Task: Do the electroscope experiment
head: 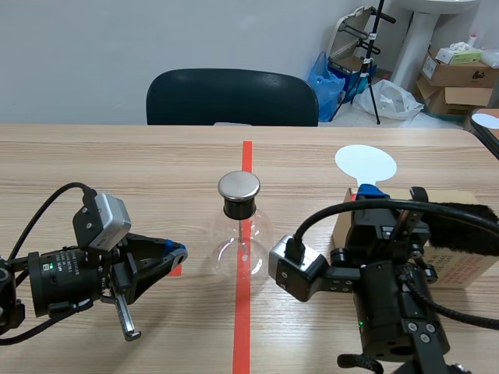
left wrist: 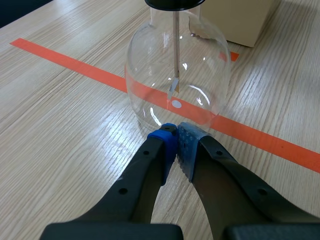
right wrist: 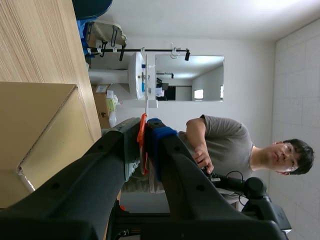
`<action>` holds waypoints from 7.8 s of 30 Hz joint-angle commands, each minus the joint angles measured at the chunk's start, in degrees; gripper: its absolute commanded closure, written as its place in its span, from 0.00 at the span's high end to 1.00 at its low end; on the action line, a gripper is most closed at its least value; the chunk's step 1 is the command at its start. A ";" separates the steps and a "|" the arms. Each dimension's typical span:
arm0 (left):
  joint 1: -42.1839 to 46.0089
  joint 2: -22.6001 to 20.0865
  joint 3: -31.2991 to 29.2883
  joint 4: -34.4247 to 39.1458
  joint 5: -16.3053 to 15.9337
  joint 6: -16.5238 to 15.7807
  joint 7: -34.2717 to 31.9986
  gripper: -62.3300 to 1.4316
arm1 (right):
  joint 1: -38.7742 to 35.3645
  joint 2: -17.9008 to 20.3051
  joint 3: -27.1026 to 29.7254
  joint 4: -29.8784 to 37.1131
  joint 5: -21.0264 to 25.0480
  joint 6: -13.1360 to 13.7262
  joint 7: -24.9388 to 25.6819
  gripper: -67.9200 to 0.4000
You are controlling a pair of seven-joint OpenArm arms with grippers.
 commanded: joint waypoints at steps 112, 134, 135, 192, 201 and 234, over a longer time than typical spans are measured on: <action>0.13 0.24 -0.59 1.44 -0.76 -0.09 -1.11 0.05 | 0.39 0.15 0.55 1.44 -0.42 -0.79 32.46 0.02; 0.13 0.24 -0.59 1.44 -0.76 -0.09 -1.11 0.05 | 0.39 0.15 0.55 1.44 -0.42 -0.79 32.46 0.02; 0.13 0.24 -0.59 1.44 -0.76 -0.09 -1.11 0.05 | 0.39 0.15 0.55 1.44 -0.42 -0.79 32.46 0.02; 0.13 0.24 -0.59 1.44 -0.76 -0.09 -1.14 0.05 | 0.37 0.15 0.55 1.44 -0.42 -0.81 1.40 0.02; 0.13 0.24 -0.59 1.44 -0.76 -0.09 -1.14 0.05 | 0.37 0.15 0.55 1.44 -0.42 -0.81 0.44 0.02; 0.13 0.24 -0.59 1.44 -0.76 -0.09 -1.14 0.05 | 0.39 0.13 0.55 1.44 -0.44 -0.81 34.38 0.02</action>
